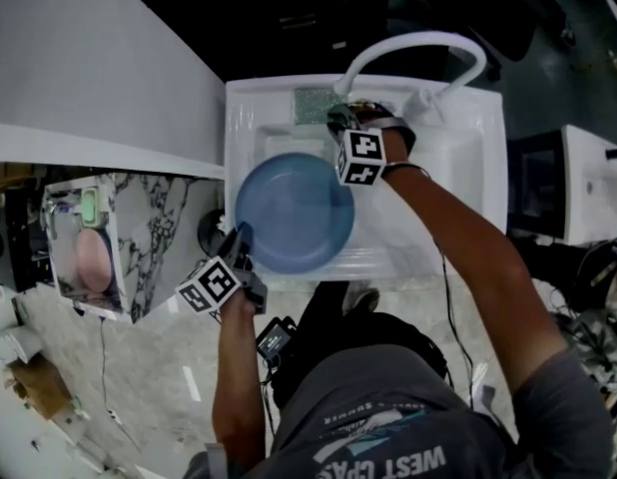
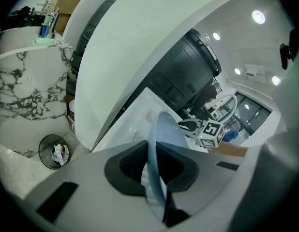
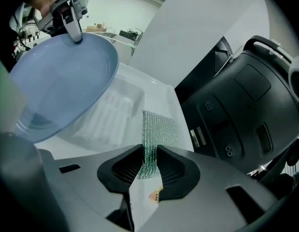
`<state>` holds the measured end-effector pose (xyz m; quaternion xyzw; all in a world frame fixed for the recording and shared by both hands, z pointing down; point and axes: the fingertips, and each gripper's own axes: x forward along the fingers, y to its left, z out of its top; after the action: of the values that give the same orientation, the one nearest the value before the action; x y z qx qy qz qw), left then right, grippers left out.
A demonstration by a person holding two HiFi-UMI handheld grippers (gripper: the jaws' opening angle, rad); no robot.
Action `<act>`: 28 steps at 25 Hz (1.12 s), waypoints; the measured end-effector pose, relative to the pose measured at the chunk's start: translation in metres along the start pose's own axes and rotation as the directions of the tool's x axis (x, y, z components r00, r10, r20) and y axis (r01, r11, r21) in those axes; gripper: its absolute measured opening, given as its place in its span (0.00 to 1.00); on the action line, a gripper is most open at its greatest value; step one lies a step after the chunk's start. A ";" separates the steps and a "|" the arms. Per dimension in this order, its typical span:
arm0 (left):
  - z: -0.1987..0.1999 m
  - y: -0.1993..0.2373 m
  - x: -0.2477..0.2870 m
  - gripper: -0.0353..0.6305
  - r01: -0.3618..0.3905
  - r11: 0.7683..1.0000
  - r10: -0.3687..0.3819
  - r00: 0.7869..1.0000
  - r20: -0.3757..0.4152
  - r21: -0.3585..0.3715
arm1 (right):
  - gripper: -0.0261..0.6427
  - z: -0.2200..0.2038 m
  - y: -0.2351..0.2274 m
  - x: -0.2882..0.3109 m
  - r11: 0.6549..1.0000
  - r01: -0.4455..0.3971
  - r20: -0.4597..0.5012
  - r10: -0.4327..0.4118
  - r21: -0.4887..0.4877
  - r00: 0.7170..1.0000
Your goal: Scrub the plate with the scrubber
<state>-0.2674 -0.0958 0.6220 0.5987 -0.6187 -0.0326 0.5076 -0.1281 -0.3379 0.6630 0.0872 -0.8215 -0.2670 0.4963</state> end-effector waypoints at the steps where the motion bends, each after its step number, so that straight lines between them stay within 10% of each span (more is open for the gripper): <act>1: 0.000 -0.001 0.002 0.10 -0.003 1.000 0.003 1.000 -0.005 0.005 | 0.21 -0.001 -0.001 0.000 1.000 0.002 -0.004 -0.002 0.000 1.000; 21: -0.003 0.013 0.044 0.11 -0.113 0.991 0.116 0.992 -0.042 0.071 | 0.27 0.012 0.002 -0.049 0.997 0.060 0.087 -0.064 0.039 0.994; 28: -0.006 0.010 0.062 0.10 -0.148 0.986 0.153 0.987 -0.056 0.072 | 0.27 0.009 0.040 -0.100 0.980 0.070 0.134 -0.096 0.185 0.986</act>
<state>-0.2563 -0.1373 0.6679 0.5677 -0.6471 0.0450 0.5068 -0.0816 -0.2607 0.6039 0.1466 -0.8711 -0.2177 0.4151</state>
